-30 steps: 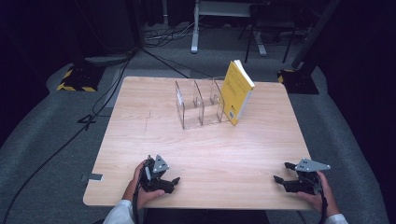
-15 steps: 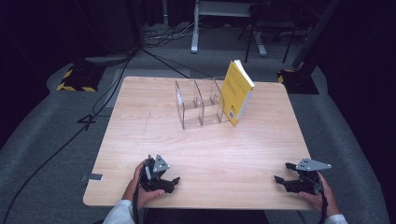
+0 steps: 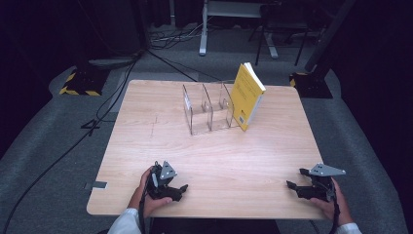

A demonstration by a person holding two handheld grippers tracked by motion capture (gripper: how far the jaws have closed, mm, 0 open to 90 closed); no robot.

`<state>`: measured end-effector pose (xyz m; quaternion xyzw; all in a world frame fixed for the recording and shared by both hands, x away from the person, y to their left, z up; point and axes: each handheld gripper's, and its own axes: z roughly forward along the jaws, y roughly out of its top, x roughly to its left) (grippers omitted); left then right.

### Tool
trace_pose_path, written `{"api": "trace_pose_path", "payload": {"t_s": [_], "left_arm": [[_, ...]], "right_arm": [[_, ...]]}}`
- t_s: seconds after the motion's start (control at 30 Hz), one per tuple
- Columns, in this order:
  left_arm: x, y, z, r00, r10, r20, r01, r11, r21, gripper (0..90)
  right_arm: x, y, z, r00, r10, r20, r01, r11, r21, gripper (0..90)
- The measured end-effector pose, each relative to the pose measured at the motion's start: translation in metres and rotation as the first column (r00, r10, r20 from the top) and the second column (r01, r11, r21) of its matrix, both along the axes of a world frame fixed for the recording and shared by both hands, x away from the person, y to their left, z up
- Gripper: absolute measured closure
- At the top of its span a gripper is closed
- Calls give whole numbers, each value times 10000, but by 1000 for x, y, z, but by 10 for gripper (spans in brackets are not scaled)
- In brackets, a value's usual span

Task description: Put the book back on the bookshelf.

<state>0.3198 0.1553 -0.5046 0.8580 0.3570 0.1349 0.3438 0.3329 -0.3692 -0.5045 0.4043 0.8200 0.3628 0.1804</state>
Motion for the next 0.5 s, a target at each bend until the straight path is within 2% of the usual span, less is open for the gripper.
{"api": "trace_pose_path", "payload": {"t_s": [0.5], "left_arm": [[1,-2,0,10000,-45,-6,45,10000,-74,135]], "right_arm": [[0,0,0,10000,-27,-3,27,10000,2,201]]}}
